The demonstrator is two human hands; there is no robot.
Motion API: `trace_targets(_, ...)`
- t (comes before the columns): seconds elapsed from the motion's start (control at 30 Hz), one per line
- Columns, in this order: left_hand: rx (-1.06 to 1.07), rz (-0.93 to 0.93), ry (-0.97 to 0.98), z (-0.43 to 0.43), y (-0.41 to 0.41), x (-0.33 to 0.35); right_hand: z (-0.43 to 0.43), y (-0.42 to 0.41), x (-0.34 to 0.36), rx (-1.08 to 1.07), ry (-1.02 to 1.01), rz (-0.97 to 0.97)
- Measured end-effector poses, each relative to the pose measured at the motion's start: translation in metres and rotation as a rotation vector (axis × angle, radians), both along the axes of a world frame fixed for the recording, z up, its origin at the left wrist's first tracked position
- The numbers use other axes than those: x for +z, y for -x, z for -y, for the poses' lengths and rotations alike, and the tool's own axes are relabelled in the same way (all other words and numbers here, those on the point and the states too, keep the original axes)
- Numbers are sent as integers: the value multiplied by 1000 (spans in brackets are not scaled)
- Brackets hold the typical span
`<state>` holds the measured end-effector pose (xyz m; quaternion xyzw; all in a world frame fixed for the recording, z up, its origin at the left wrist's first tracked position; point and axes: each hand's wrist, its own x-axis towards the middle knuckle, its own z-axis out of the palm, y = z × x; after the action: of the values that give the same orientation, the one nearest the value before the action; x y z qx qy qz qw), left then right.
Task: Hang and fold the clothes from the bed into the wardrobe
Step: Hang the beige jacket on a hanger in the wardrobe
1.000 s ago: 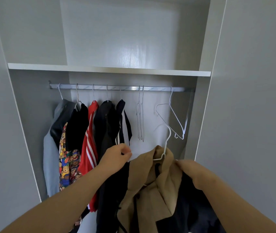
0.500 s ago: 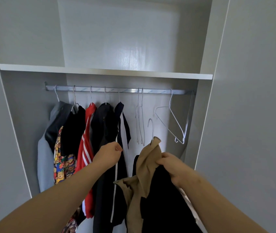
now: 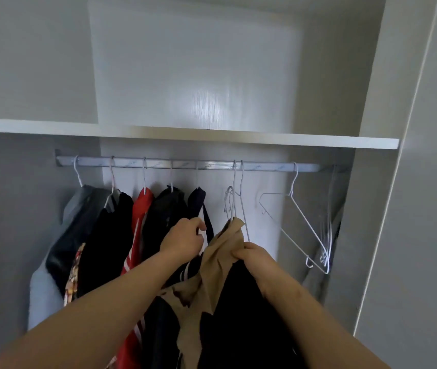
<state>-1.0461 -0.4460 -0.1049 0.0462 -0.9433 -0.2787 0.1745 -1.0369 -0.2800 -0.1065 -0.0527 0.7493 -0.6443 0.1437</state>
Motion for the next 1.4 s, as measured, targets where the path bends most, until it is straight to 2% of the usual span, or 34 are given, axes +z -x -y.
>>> trace_targets(0.3,1,173,295,32,96,16,38,90,27,-112,-13,-61)
trace_targets(0.4,-4,206,312,47,121,9,45,111,38,-127,-11,-94)
trace_targets(0.5,-2,136,283,60,142,7,56,132,52,-155,-44,-167)
trace_targets(0.67,-144,154,83,73,162,5,79,170,64,-201,-83,-254)
trace_targets(0.83,-232,113,-376,76,161,-12,98,200,36,-188,-240,-239)
trace_targets(0.9,-238,97,-487,73,159,-18,102,207,21,-210,-287,-213)
trace_targets(1.13,-218,85,-587,65,159,-22,108,219,-1,-275,-226,-252)
trace_targets(1.4,-96,168,-689,46,121,-31,88,173,-28,-412,-85,-321)
